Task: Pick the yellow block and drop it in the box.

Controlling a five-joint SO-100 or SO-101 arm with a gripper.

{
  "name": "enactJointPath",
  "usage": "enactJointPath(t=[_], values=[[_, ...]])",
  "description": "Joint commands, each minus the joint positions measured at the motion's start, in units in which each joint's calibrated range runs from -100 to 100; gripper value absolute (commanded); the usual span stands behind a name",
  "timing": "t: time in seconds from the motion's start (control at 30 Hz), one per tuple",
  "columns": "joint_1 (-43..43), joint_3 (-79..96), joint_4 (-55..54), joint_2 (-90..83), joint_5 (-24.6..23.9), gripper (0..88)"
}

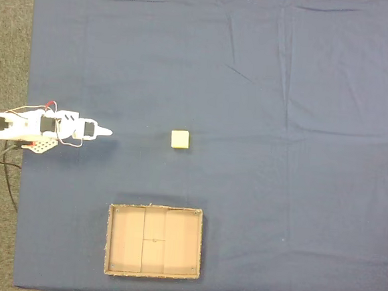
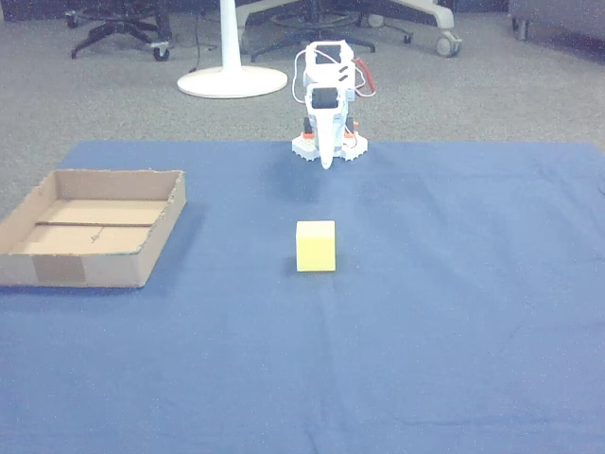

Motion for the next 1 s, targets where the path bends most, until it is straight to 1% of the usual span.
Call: enactJointPath(t=[0.0,0.33,0.4,0.43,0.47,0.53,0.57,0.6,0.63,0.7,0.77,0.8,0.87,0.97], values=[[0.49,0.89,-0.31,-0.19,1.03,0.2],[0.49,0.89,-0.31,-0.19,1.03,0.2],[2.06,0.89,-0.31,-0.28,0.15,0.2],[2.85,-0.65,-1.63,0.73,-0.39,0.2],[3.64,-5.72,-1.88,4.2,-0.73,0.2],[4.5,-22.55,0.6,17.37,-0.83,1.7],[5.05,-32.42,4.74,25.39,-0.98,7.0],[5.44,-43.19,9.37,34.84,-0.93,15.1],[6.23,-53.41,13.34,43.62,-1.61,29.2],[6.55,-68.26,14.99,57.3,-2.05,38.1],[6.39,-79.66,18.05,68.53,-1.32,41.7],[6.23,-84.73,20.45,73.76,-0.78,45.1],[6.7,-93.14,23.59,83.64,1.76,51.5],[6.62,-102.1,23.5,95.97,4.25,49.6]])
